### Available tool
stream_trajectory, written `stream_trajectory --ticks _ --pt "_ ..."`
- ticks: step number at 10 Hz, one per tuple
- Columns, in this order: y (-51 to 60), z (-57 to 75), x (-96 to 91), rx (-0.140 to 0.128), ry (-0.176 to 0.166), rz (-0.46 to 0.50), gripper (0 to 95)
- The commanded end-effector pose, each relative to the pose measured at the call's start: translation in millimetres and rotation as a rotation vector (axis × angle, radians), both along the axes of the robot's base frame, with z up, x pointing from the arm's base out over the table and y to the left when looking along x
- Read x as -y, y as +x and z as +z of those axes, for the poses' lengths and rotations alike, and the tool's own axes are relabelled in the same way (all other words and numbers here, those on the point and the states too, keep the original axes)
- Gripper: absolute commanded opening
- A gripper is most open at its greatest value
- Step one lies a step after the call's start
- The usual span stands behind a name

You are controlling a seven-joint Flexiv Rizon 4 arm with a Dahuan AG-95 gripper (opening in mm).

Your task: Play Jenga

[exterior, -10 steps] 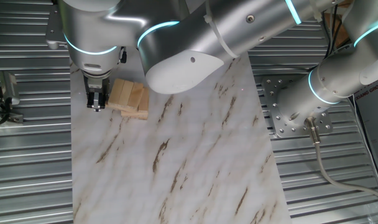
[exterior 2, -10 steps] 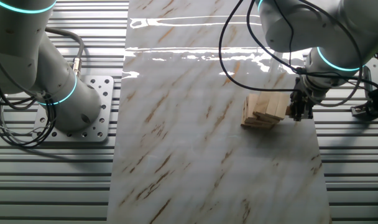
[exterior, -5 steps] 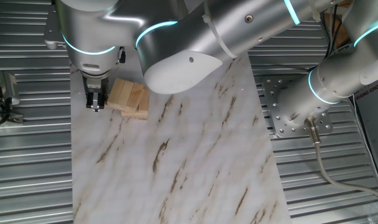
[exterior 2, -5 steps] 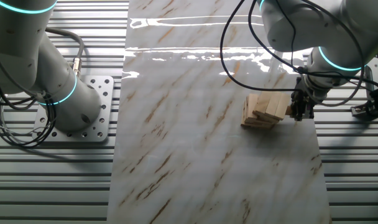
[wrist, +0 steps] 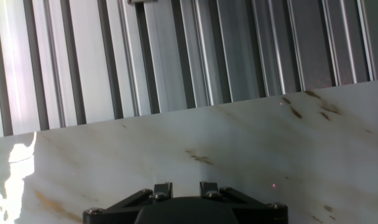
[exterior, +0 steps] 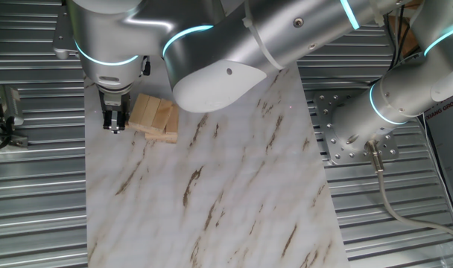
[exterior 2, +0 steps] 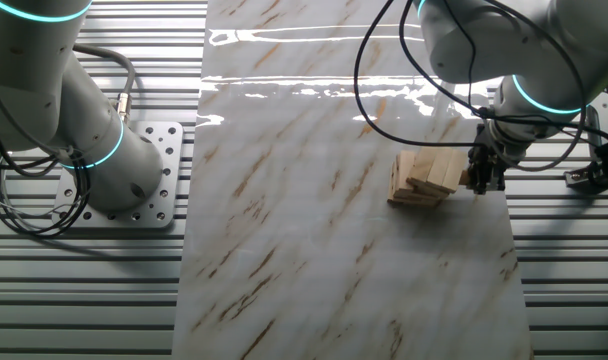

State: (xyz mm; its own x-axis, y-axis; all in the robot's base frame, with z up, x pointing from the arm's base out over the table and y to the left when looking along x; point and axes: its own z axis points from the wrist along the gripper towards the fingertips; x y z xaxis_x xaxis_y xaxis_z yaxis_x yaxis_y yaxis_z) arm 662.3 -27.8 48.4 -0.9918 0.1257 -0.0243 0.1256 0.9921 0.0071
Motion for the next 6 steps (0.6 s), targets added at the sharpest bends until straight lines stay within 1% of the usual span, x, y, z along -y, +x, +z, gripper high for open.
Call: stream_trajectory --ticks 1,4,6 --pt "-0.3 0.3 -0.2 -0.001 0.000 0.002 0.0" --pt "-0.4 0.5 -0.2 -0.008 -0.001 0.002 0.0" --pt "-0.5 0.8 -0.3 -0.009 0.000 0.002 0.0"
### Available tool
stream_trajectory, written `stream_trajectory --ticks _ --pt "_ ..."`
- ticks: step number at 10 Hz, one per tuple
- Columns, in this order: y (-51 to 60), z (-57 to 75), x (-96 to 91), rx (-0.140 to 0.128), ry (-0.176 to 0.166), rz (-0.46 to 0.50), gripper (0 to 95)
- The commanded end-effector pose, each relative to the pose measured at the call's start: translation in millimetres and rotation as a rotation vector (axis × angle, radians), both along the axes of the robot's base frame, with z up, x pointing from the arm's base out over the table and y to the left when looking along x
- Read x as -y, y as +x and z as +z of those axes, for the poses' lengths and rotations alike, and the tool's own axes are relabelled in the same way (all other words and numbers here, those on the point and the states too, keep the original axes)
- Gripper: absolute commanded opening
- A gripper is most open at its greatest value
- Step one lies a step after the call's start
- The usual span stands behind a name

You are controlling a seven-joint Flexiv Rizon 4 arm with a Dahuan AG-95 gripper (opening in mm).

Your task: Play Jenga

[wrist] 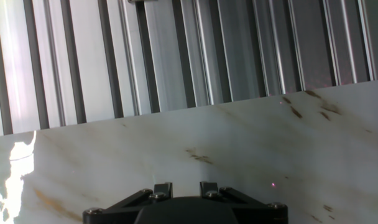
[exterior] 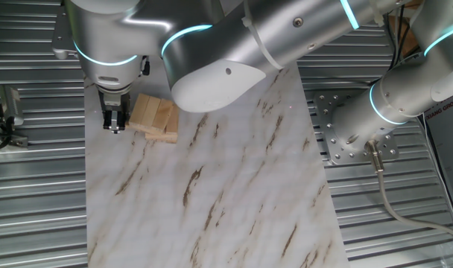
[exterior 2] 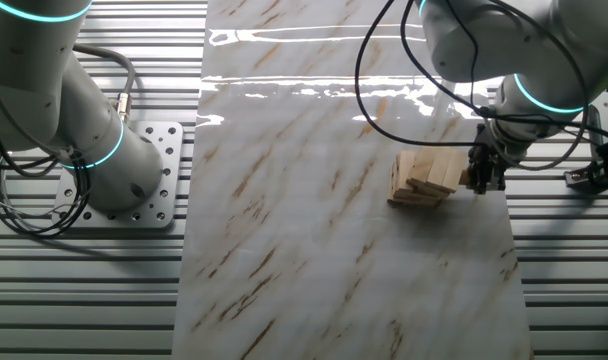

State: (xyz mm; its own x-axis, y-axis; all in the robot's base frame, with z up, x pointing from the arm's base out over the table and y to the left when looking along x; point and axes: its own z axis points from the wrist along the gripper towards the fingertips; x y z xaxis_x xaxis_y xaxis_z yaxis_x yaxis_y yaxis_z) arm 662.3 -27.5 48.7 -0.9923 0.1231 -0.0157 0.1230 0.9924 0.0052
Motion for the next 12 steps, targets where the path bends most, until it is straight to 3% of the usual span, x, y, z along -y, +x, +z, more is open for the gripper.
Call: stream_trajectory --ticks 1,12 --pt "-0.7 0.8 -0.1 0.000 0.001 -0.001 0.0" --pt "-3.6 0.6 0.3 0.000 0.001 0.004 0.0"
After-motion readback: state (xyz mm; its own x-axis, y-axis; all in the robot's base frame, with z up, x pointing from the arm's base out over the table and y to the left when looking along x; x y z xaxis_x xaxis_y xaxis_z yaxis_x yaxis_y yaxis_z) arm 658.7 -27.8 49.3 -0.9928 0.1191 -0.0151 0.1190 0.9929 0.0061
